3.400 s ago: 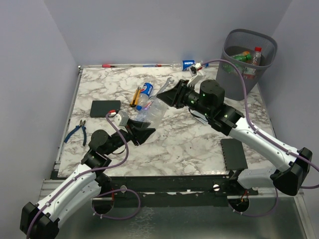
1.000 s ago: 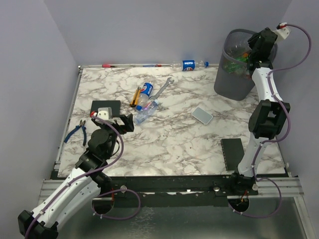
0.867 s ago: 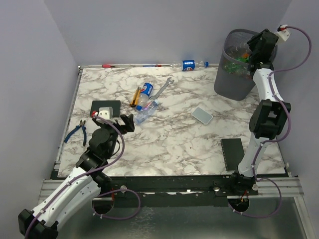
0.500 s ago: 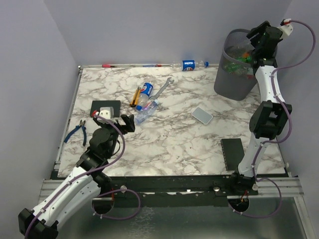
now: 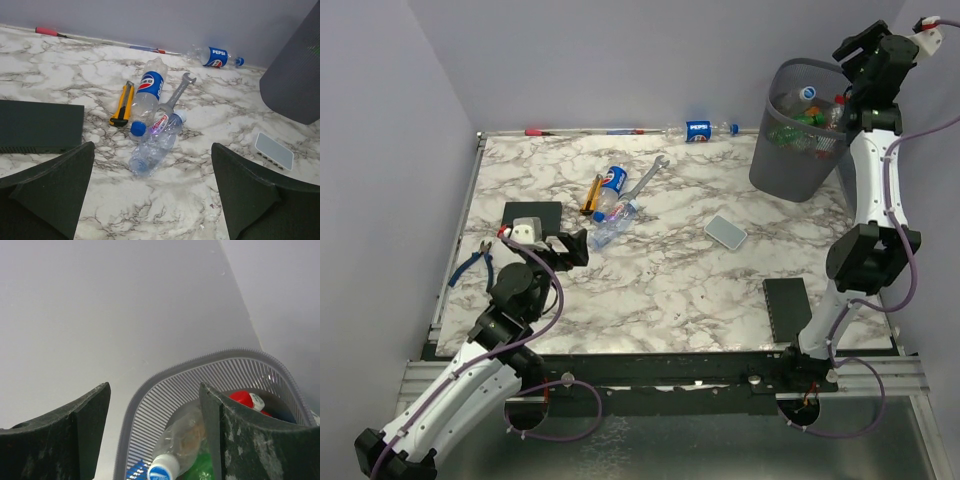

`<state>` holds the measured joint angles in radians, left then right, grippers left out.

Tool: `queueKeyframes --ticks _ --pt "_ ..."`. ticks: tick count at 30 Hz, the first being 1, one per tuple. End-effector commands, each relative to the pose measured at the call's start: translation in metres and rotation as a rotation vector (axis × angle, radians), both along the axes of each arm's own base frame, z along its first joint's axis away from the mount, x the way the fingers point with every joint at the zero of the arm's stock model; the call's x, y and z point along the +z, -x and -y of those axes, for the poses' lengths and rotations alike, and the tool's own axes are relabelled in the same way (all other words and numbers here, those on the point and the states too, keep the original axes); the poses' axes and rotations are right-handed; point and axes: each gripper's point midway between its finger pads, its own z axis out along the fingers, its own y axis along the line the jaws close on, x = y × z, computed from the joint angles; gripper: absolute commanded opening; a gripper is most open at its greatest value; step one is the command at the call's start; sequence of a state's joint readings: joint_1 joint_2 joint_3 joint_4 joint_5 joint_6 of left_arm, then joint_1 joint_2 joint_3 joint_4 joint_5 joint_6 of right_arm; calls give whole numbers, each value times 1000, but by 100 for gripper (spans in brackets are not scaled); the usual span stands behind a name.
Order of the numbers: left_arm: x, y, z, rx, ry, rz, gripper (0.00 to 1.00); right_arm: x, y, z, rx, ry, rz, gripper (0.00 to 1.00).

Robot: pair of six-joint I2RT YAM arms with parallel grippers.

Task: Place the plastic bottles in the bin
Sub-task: Place the plastic bottle in the trash bin, then pick up the plastic bottle at the center of the board.

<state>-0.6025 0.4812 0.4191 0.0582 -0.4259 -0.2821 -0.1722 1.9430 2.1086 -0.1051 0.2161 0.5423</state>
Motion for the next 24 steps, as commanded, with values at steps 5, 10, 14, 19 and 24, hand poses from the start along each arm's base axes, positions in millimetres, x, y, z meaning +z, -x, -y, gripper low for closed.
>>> queueKeyframes --ticks 5,10,14,19,24 --pt "20 5 6 -44 43 40 99 -62 19 -29 140 -150 -217 74" --pt "20 5 7 -49 43 39 99 -97 10 -62 313 -246 -313 67" --pt "20 5 7 -48 40 37 99 -121 6 -79 394 -314 -373 52" --pt "18 4 7 -47 37 33 99 -131 9 -86 432 -329 -386 43" --pt "13 0 7 -32 17 17 99 -58 22 -88 431 -277 -232 57"
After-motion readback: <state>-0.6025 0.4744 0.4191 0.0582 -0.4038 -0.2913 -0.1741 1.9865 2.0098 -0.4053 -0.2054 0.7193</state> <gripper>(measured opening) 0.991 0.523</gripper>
